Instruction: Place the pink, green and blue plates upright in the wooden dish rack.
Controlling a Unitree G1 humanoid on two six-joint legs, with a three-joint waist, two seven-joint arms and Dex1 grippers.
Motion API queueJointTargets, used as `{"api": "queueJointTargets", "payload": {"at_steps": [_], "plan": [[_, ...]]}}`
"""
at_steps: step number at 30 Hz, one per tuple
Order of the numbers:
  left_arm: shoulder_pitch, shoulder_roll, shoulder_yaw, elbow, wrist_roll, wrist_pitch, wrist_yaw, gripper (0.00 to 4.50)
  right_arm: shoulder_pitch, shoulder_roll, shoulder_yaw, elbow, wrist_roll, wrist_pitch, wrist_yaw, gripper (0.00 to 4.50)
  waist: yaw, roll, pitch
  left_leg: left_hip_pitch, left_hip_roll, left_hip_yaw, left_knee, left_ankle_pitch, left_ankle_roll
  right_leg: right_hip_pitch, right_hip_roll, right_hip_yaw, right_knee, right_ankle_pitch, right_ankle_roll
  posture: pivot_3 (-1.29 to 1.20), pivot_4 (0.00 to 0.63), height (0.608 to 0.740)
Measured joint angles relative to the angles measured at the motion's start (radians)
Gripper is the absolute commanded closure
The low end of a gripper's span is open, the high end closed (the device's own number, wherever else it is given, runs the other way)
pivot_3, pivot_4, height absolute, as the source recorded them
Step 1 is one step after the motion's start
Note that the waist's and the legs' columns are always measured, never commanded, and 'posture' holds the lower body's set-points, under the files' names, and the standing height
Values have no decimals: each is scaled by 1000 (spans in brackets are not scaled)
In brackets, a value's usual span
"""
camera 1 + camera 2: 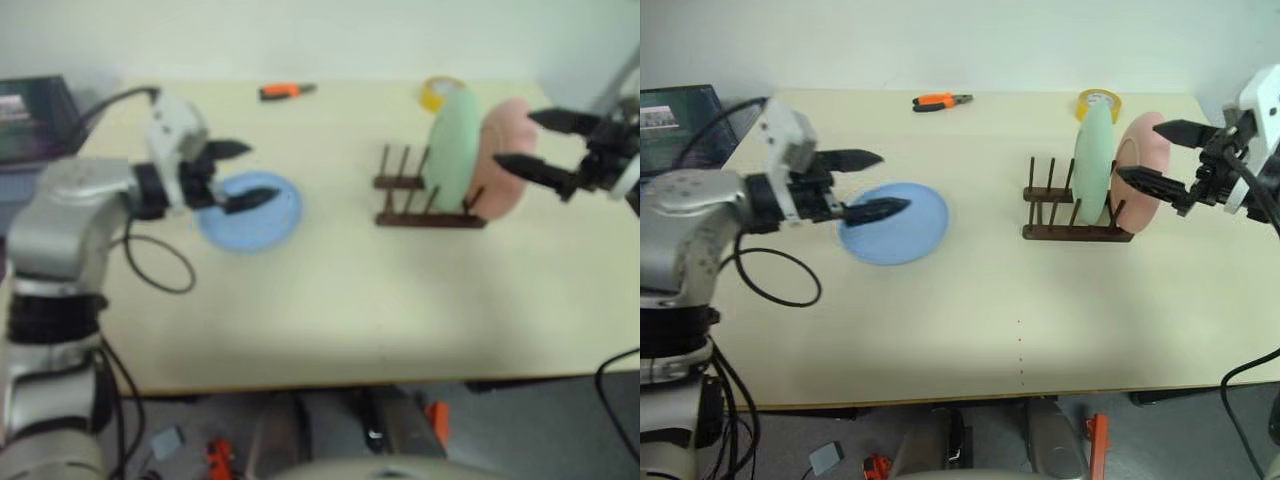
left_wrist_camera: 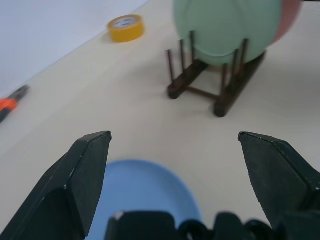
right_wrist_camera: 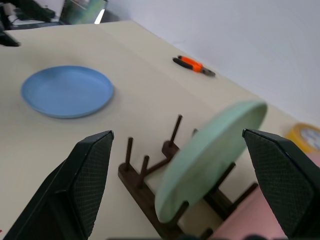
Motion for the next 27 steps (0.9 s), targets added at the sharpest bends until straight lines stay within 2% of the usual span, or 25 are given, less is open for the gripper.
{"api": "queueJointTargets", "payload": {"at_steps": [7, 12, 18, 27], "plan": [[-35, 17, -16, 249, 116, -45, 74, 0, -40, 127, 200, -106, -37, -4, -31, 16, 2, 0, 0, -2, 1, 1, 0, 0, 0, -2, -2, 0, -1, 0, 0, 0, 150, 740], [-95, -50, -29, 410, 156, -40, 127, 0, -120, 249, 340, -114, -125, -15, -96, 16, 11, -1, 0, -9, 0, 0, 2, 0, 0, -8, -2, -3, 0, 1, 1, 0, 150, 740], [-171, -128, -70, 611, 215, -39, 165, 0, -146, 336, 514, -74, -323, -108, -147, 16, 16, -3, -2, -18, -1, 1, 3, 0, 0, -18, -1, -3, 3, 1, 0, 0, 150, 740], [-206, -163, -89, 726, 266, -45, 187, 0, -125, 363, 540, -80, -380, -122, -143, 16, 16, -3, -2, -19, -1, 1, 5, 0, 0, -19, 0, -4, 5, 3, -3, 0, 150, 740]]}}
